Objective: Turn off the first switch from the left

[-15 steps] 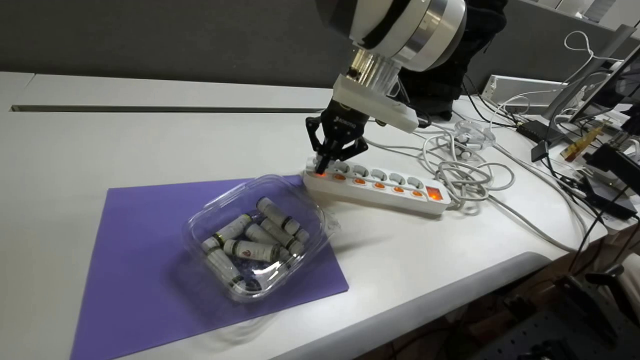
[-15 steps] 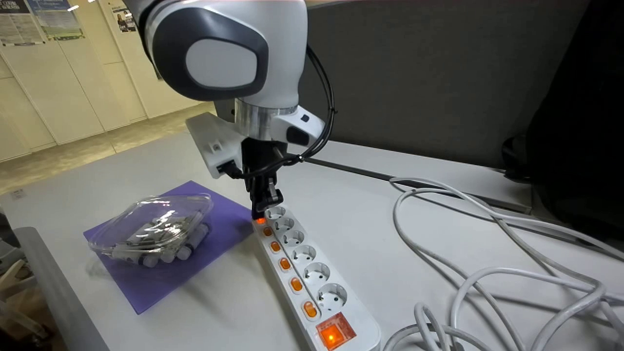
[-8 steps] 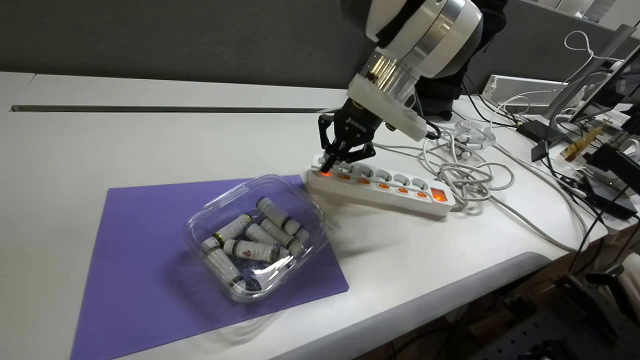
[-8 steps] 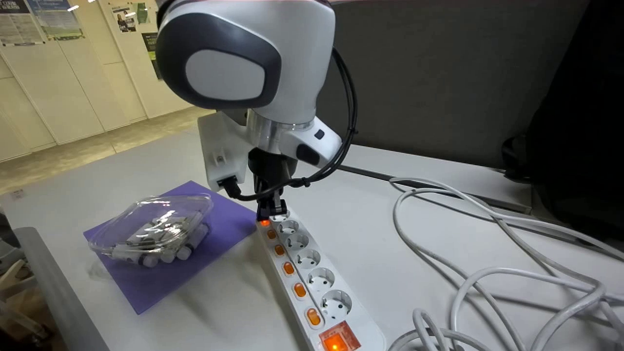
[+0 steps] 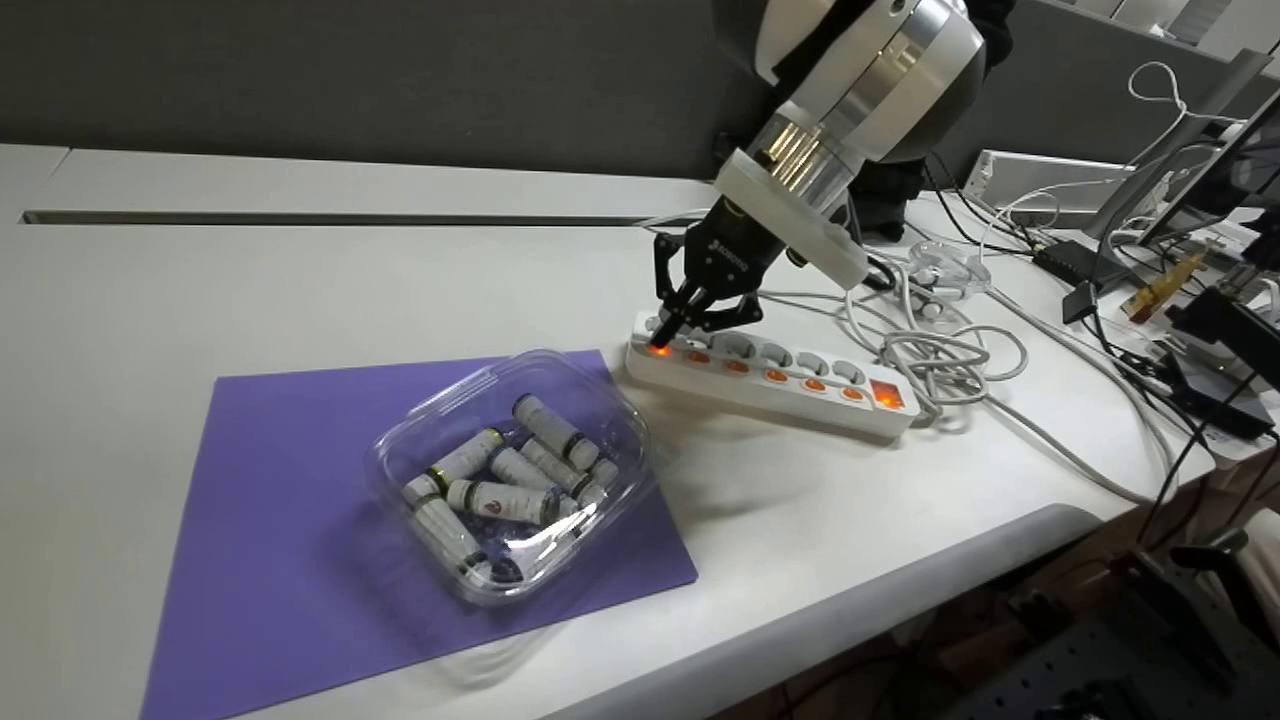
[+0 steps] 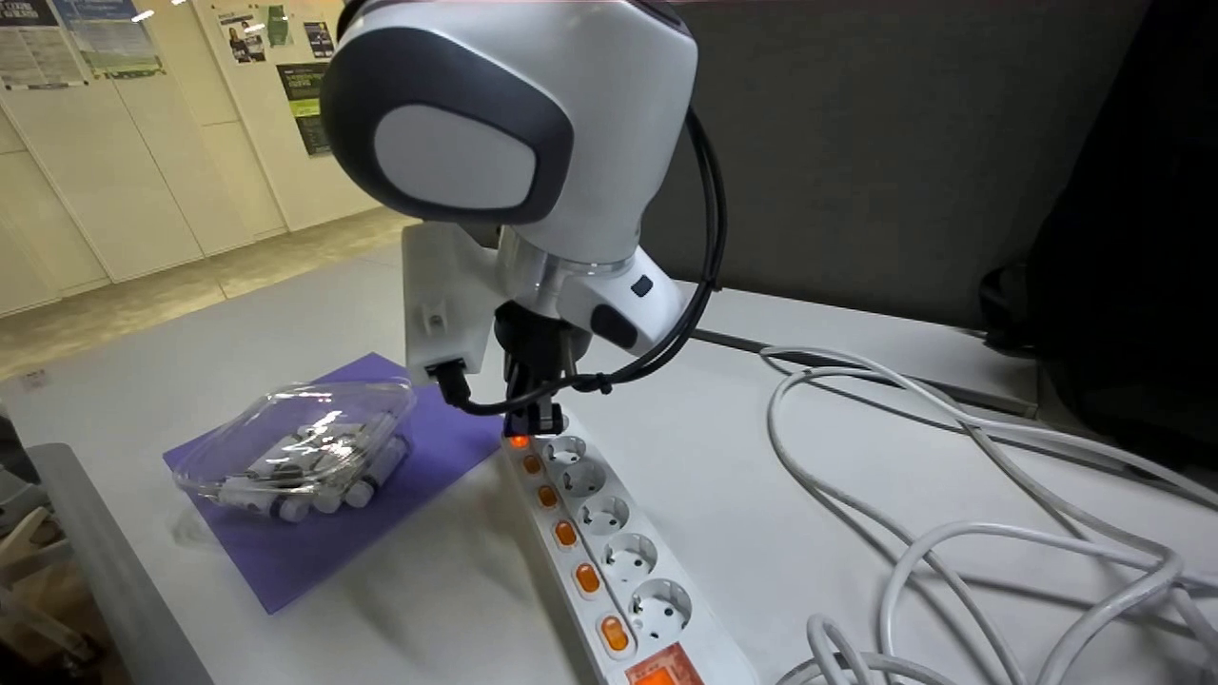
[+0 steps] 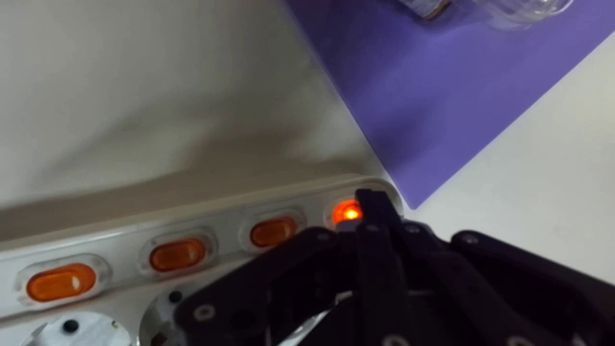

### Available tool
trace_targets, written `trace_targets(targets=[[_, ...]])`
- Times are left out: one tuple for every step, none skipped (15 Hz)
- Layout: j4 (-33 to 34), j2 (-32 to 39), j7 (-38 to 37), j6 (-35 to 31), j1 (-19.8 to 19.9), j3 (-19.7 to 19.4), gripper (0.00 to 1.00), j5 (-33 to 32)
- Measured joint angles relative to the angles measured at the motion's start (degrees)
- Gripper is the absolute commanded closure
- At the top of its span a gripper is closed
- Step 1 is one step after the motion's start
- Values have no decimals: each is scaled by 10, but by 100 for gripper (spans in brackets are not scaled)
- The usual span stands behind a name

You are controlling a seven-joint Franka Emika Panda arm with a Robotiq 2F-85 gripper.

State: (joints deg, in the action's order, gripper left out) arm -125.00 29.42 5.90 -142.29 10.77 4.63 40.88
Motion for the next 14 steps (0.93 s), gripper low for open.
trace_targets(targets=[[1, 0, -1, 2, -4, -4, 100, -2], [1, 0, -1, 4, -8, -7, 99, -4], [2, 0, -1, 4, -10, -10, 99, -5], [2, 0, -1, 5, -12, -11, 99, -5], [3, 0, -1, 6, -14, -13, 100, -5], [3, 0, -1, 6, -14, -13, 100, -5], [4, -1, 0, 6, -14, -13, 100, -4], [4, -1, 1, 6, -15, -13, 100, -4], [4, -1, 2, 6, -17, -13, 100, -5], [4, -1, 3, 6, -20, -13, 100, -7], [4, -2, 3, 6, -24, -12, 100, -11], [4, -2, 3, 6, -29, -12, 100, -16], [3, -4, 3, 6, -34, -12, 100, -18], [2, -5, 3, 6, -38, -12, 100, -21]])
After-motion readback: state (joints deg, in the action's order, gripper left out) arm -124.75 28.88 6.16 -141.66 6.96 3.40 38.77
